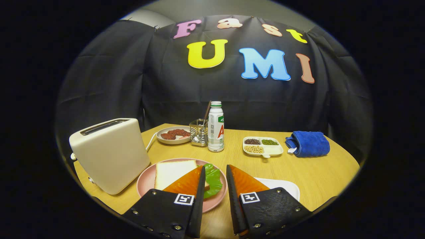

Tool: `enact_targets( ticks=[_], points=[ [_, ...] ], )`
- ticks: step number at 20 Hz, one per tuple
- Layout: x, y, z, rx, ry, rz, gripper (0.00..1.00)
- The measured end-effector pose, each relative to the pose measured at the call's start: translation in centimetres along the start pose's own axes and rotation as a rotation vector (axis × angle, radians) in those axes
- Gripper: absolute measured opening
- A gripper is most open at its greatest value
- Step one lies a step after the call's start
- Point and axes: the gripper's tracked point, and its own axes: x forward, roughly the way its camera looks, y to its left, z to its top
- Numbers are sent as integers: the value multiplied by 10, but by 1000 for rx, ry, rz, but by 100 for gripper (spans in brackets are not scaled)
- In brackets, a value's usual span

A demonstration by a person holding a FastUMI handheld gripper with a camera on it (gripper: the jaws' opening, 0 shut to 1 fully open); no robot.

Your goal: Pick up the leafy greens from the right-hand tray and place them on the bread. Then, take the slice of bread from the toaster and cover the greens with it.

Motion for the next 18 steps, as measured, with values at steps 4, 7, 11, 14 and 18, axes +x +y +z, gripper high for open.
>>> enact_targets(
  ticks=[4, 7, 11, 14, 18],
  points=[
    [-24, -35, 25, -37, -94, -19, 36],
    [-37, -66, 34, -64, -122, -35, 36],
    [-46, -106, 37, -60, -142, -62, 36],
    [-53, -127, 38, -48, -148, -41, 36],
    [-51, -181, 54, 8, -186, -30, 36]
  ],
)
